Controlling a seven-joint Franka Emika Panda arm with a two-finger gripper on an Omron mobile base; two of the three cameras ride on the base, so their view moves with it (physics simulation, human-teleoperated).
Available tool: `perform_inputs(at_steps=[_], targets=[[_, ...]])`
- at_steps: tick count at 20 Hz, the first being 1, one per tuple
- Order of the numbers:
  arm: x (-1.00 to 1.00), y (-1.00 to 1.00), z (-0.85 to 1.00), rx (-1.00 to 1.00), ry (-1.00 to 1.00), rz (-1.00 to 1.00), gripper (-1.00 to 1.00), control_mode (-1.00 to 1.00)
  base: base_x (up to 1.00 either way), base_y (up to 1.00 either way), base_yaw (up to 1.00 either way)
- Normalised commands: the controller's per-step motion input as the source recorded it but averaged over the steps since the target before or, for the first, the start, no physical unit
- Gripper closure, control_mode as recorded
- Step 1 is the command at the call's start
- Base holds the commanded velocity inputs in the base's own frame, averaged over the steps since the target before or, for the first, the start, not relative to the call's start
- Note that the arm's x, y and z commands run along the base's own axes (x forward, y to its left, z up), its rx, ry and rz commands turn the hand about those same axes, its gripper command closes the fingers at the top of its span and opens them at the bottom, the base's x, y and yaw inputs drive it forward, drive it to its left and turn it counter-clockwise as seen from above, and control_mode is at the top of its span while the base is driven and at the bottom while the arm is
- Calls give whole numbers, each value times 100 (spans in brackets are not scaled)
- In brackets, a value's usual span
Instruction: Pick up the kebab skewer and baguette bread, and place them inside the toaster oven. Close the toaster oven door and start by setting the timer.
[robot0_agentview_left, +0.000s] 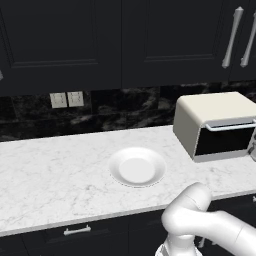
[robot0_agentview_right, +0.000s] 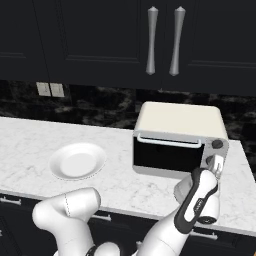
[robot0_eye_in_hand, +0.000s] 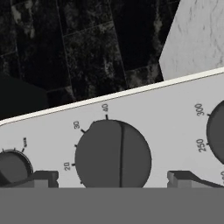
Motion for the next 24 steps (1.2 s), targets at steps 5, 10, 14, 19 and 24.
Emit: perform_inputs(at_steps=[5, 10, 14, 19, 24], targets=[[0, 0, 0, 0, 1, 0, -100, -100, 0, 0, 0], [0, -2, 0, 0, 0, 0, 100, -100, 0, 0, 0], [1, 0, 0, 0, 0, 0, 100, -100, 0, 0, 0], [0, 0, 0, 0, 0, 0, 100, -100, 0, 0, 0], [0, 0, 0, 2, 4, 0, 100, -100, 0, 0, 0]])
